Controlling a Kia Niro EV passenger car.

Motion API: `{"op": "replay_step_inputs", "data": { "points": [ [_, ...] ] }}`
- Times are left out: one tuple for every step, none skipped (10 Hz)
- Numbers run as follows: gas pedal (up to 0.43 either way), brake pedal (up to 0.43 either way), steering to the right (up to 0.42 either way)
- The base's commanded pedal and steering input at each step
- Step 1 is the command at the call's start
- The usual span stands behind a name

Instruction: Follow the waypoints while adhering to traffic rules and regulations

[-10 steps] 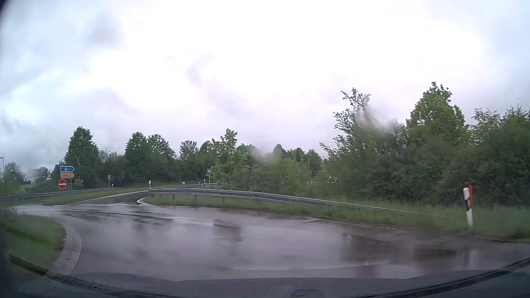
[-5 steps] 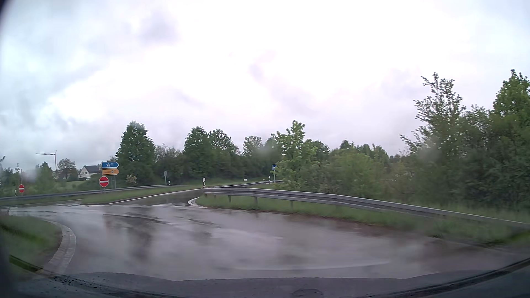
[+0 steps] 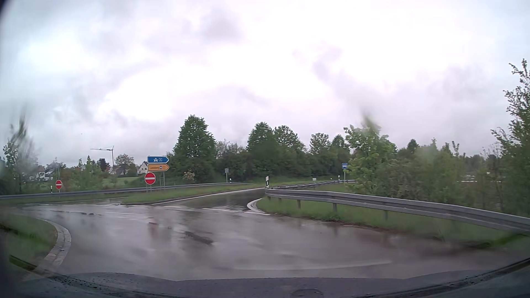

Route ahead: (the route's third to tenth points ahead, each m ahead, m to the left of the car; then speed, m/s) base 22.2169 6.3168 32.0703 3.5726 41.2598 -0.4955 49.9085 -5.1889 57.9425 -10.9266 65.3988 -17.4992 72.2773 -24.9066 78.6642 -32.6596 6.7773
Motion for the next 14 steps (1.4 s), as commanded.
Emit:
{"op": "replay_step_inputs", "data": {
  "points": [
    [0.138, 0.0, -0.234],
    [0.138, 0.0, -0.219],
    [0.138, 0.0, -0.201],
    [0.138, 0.0, -0.182],
    [0.138, 0.0, -0.16],
    [0.138, 0.0, -0.139],
    [0.138, 0.0, -0.122],
    [0.138, 0.0, -0.099],
    [0.138, 0.0, -0.068],
    [0.157, 0.0, -0.045],
    [0.169, 0.0, -0.017],
    [0.169, 0.0, 0.018],
    [0.169, 0.0, 0.041],
    [0.169, 0.0, 0.056]
  ]
}}
